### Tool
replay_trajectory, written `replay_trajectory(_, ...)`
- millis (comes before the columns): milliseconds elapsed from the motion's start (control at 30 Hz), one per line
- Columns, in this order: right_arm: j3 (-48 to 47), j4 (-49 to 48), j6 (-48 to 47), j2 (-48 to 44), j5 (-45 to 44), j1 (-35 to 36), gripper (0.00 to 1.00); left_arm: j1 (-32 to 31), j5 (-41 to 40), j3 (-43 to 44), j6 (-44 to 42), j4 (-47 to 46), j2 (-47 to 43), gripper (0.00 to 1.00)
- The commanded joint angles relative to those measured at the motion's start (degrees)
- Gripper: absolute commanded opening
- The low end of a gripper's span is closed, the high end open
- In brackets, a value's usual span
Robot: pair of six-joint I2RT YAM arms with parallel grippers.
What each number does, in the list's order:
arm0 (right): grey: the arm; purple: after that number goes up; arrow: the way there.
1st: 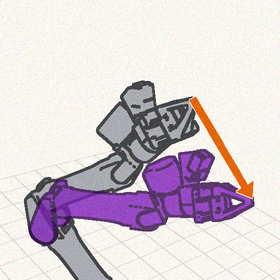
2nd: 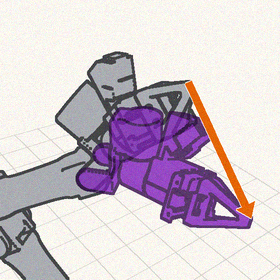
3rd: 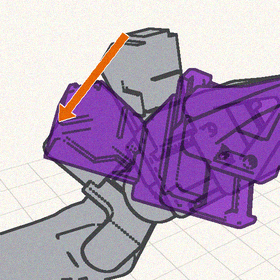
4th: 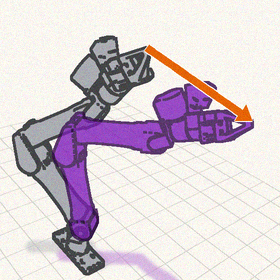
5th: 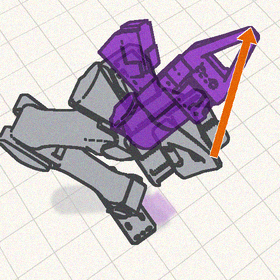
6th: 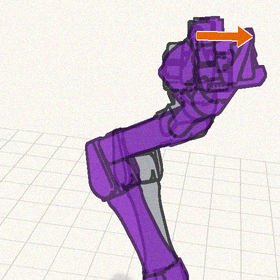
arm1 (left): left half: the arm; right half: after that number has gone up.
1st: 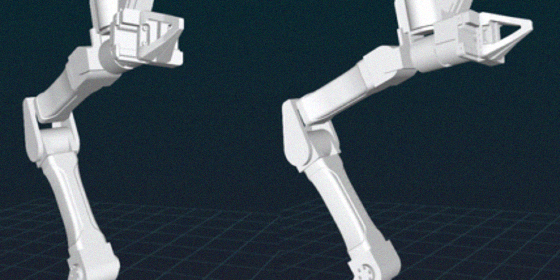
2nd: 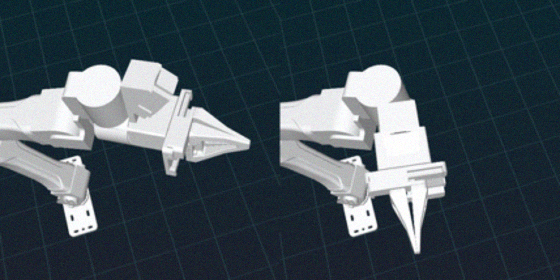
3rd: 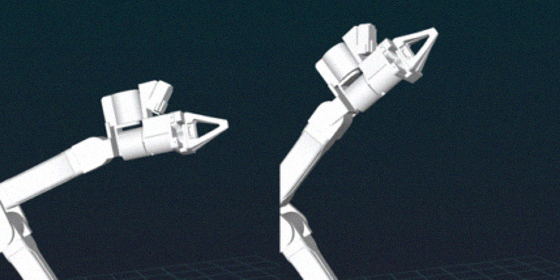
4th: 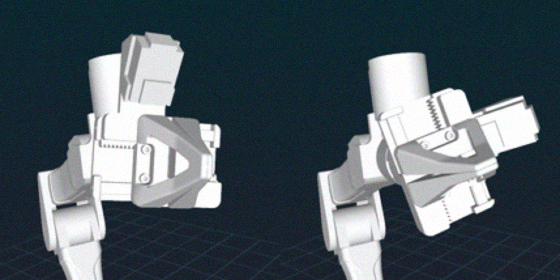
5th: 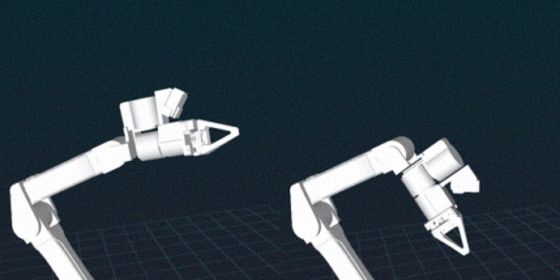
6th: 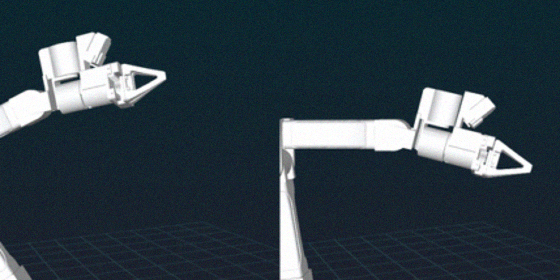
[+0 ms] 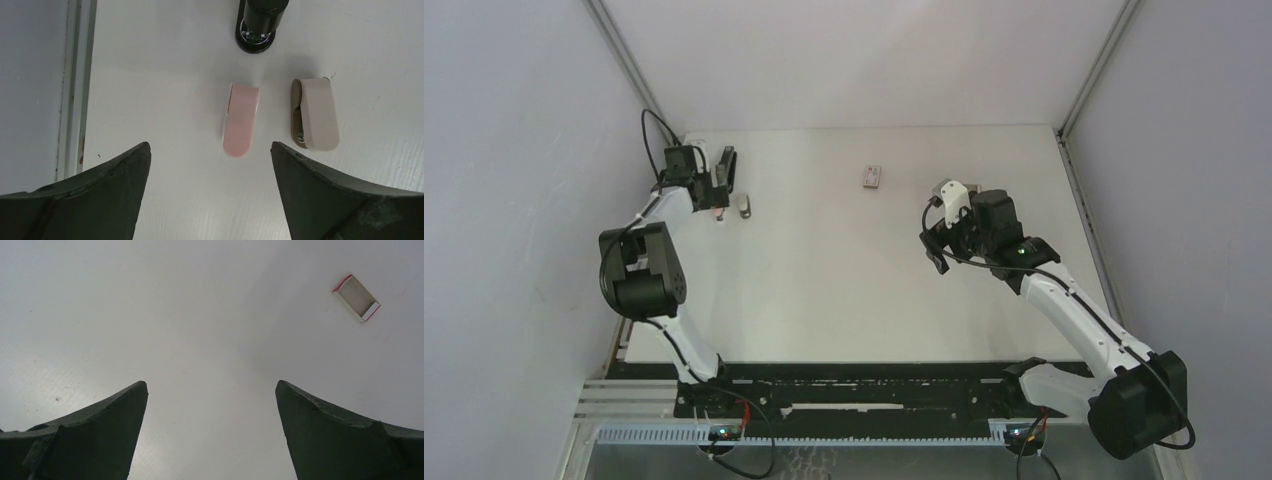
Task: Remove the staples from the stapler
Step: Pick up the stapler from the center of the board.
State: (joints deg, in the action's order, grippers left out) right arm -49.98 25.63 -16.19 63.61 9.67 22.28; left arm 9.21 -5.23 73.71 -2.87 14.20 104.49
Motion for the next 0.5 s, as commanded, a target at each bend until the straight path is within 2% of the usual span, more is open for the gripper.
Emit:
replay_trajectory(0, 0.45, -3.07, -1.45, -0.69, -1.17, 0.68, 1.0, 0.61, 2.29, 6.9, 2.79, 3.44, 2.8, 0.92)
replay_trajectory(467, 0.91, -3.62, -2.66, -0.9, -2.84, 1.4, 1.0, 1.48, 3.3, 14.31, 4.82, 10.5, 9.7, 0.78)
